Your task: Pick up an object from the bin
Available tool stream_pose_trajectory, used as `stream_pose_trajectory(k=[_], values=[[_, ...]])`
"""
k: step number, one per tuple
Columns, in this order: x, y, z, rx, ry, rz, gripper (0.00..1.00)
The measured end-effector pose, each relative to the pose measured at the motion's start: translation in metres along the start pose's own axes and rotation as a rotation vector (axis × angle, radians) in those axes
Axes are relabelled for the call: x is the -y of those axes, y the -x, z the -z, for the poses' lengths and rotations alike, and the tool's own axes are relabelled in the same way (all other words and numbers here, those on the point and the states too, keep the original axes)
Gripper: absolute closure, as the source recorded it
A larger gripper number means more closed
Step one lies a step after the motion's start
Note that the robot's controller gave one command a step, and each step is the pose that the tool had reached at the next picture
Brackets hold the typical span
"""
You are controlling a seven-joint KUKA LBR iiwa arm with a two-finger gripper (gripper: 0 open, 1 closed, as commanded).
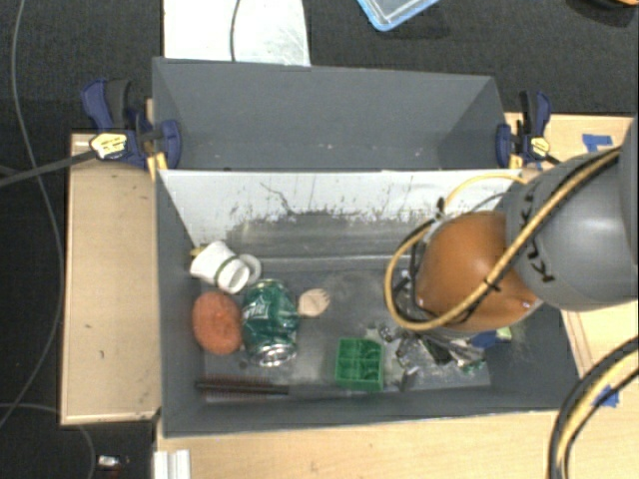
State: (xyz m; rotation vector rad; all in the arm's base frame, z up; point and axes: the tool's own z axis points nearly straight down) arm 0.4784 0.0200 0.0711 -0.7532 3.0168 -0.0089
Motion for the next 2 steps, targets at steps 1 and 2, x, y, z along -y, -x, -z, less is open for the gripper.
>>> stream_pose_trajectory(k=[1,2], values=[[0.0,0.0,0.0,0.0,0.0,0.0,1.0],[-0.0016,0.0048,-0.0007,0.005,-0.001,0.007,1.0]])
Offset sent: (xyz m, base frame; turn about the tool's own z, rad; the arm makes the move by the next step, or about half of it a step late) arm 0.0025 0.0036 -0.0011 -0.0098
